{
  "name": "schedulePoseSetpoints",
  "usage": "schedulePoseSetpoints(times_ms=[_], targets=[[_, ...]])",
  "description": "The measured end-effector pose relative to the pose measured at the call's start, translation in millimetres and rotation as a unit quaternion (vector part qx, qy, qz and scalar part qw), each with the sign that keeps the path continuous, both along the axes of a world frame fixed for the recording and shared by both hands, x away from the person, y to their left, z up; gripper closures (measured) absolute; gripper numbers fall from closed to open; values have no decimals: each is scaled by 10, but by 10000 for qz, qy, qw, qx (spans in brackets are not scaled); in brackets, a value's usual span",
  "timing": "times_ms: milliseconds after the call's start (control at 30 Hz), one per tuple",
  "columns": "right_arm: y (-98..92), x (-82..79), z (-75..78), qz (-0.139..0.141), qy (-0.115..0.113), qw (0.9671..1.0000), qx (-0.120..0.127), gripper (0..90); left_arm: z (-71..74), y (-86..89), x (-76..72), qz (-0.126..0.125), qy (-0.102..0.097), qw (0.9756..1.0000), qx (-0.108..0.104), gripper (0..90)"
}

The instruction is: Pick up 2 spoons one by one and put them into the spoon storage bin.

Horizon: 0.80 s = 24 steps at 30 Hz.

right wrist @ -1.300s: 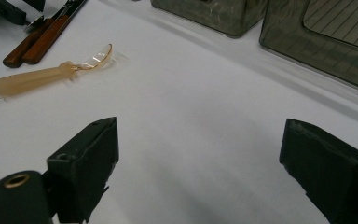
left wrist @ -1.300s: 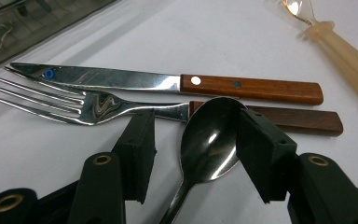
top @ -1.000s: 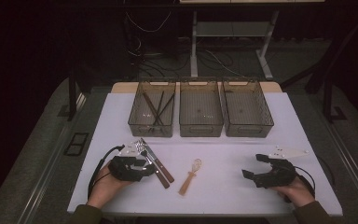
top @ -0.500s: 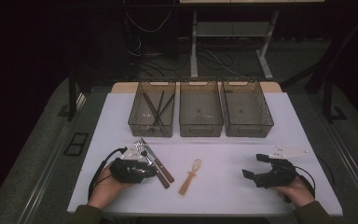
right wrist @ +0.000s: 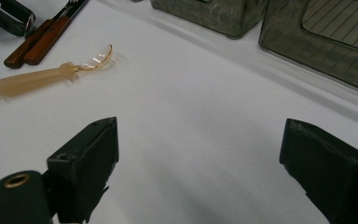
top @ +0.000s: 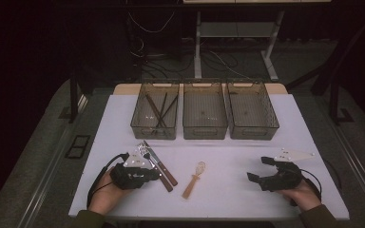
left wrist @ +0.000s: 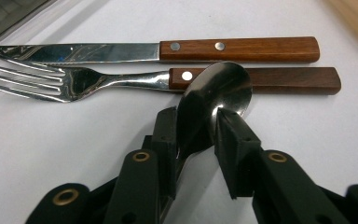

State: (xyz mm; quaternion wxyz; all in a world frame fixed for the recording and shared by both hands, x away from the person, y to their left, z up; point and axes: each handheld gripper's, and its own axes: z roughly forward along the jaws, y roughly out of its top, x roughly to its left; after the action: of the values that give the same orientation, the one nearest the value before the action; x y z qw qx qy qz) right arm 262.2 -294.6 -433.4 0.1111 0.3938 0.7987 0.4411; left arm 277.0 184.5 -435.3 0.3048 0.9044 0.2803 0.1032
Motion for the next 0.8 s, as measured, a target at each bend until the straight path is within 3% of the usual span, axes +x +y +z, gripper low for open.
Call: schedulePoseSetpoints(times_ms=[267,533,800], targets=[[0,0,1,5,-1,10000,0,117,24,15,-11,-112,-71,9999,69,772],[-1,1,2,9,-5,10000,3,117,47,64,-14,-256,-49,9996,-78,840],[-3,2,2,8,-2,10000,6,118,51,106,-10,-606,103,9975,-349,882]])
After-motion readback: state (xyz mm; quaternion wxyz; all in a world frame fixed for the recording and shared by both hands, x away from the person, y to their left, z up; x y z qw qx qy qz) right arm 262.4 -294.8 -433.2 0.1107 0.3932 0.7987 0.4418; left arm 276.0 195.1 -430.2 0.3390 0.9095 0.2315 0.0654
